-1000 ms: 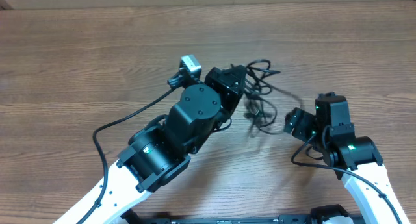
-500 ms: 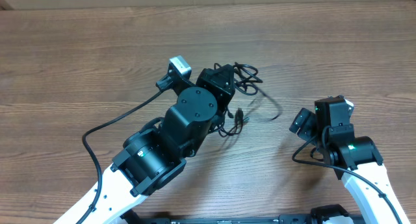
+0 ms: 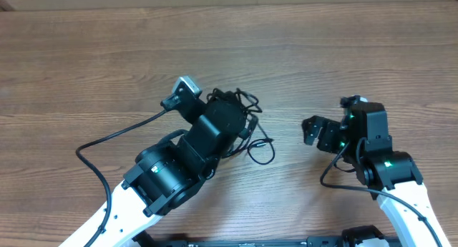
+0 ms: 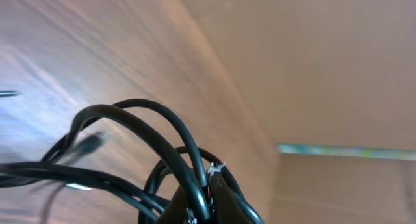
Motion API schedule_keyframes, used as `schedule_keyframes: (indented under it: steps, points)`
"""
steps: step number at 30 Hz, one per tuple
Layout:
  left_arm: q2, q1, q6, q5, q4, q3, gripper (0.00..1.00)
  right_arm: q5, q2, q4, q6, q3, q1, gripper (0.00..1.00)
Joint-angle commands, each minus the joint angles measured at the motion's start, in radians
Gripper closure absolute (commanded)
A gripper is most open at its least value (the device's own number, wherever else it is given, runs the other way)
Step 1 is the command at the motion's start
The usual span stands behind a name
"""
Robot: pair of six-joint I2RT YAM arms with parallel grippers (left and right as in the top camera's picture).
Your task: Untangle cables
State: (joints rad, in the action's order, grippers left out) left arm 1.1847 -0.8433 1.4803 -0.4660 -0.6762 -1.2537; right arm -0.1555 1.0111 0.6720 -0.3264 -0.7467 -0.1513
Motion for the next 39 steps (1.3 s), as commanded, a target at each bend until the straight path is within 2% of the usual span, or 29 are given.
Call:
schedule_keyframes:
  steps: [1,5,14,16,20,24,32,39]
  points:
    - [-0.002,0.006,-0.076,-0.034,-0.050,-0.018,0.96,-0.189,-0.043,-0.035,0.073,-0.006,0.003,0.00]
    - [0.021,0.006,-0.151,-0.006,-0.098,-0.018,0.96,-0.306,-0.081,-0.083,0.074,-0.006,0.003,0.00]
    - [0.040,0.006,-0.288,0.032,-0.050,-0.018,0.96,-0.401,-0.148,-0.121,0.073,-0.006,0.003,0.00]
    - [0.040,0.006,-0.388,0.037,-0.006,-0.018,0.96,-0.417,-0.155,-0.126,0.073,-0.006,0.003,0.00]
    - [0.040,0.006,-0.664,0.084,0.075,-0.018,0.96,-0.441,-0.158,-0.137,0.074,-0.006,0.003,0.00]
    - [0.040,0.006,-0.902,0.144,0.104,-0.018,0.96,-0.480,-0.158,-0.163,0.074,-0.006,0.003,0.00]
    - [0.040,0.006,-1.017,0.175,0.109,-0.018,0.96,-0.562,-0.158,-0.214,0.072,-0.006,0.003,0.00]
    - [0.040,0.006,-1.258,0.313,0.148,-0.018,0.96,-0.561,-0.158,-0.214,0.073,-0.006,0.003,0.00]
